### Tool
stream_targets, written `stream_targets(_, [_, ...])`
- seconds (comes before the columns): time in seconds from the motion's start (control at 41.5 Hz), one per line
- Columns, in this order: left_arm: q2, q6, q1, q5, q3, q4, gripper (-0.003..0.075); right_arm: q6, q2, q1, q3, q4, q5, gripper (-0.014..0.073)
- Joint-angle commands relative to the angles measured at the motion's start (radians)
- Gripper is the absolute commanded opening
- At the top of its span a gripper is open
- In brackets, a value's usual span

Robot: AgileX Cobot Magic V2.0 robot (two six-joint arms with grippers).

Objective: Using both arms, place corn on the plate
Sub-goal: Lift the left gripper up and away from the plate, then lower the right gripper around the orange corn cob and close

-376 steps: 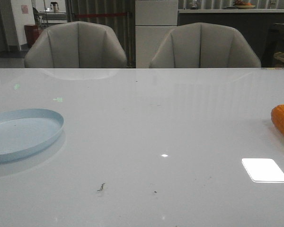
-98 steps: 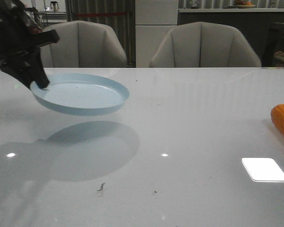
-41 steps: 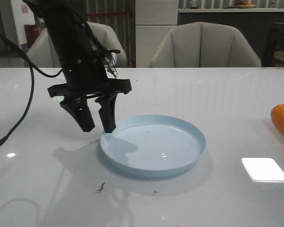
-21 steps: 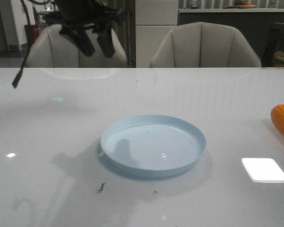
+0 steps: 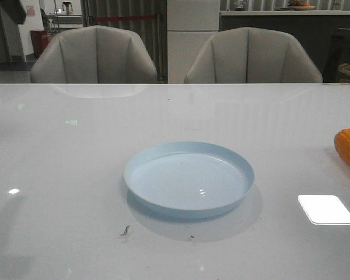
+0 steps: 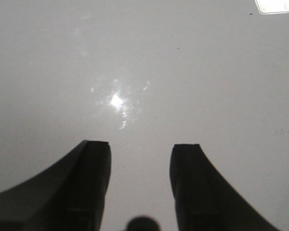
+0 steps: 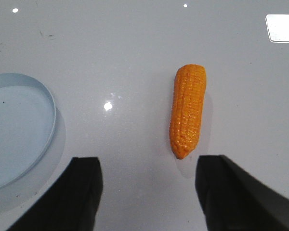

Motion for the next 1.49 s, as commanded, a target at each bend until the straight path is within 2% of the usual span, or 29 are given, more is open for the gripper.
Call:
stream_targets(0.0, [-0.154,-0.002,0.026,-0.202,0.150,-0.007,0.0365,-0.006,-0.004,-0.005,-0.033,0.003,-0.069,0.0528])
stream_targets(0.217, [-0.395,-0.002,0.057,-0.491,0.566,-0.009,0.0365,-0.006,-0.002,-0.005,-0.033,0.003,-0.067,0.0528])
stream_targets(0.434, [-0.546,-0.002,0.057,-0.564,0.772,-0.024,0.0365,-0.004,0.055,-0.008,-0.035,0.003,-0.068,0.0528])
stream_targets(0.627, [-0.592,-0.002,0.057,-0.557,0.789,-0.024,0.0365,0.075,0.184,-0.086,-0.117,0.003,-0.073,0.0528])
stream_targets(0.772, [-0.597,-0.002,0.057,-0.557,0.789,-0.024,0.0365,0.075,0.305,-0.144,-0.232,0.002,-0.048,0.0528])
stream_targets(1.061, [-0.597,-0.002,0.057,-0.553,0.789,-0.024,0.0365,0.074,0.568,-0.145,-0.434,0.002,0.021,0.0533])
stream_targets(1.471, [-0.597,-0.002,0.057,-0.496,0.789,-0.024,0.0365,0.074,0.839,-0.144,-0.561,0.002,0.019,0.0533])
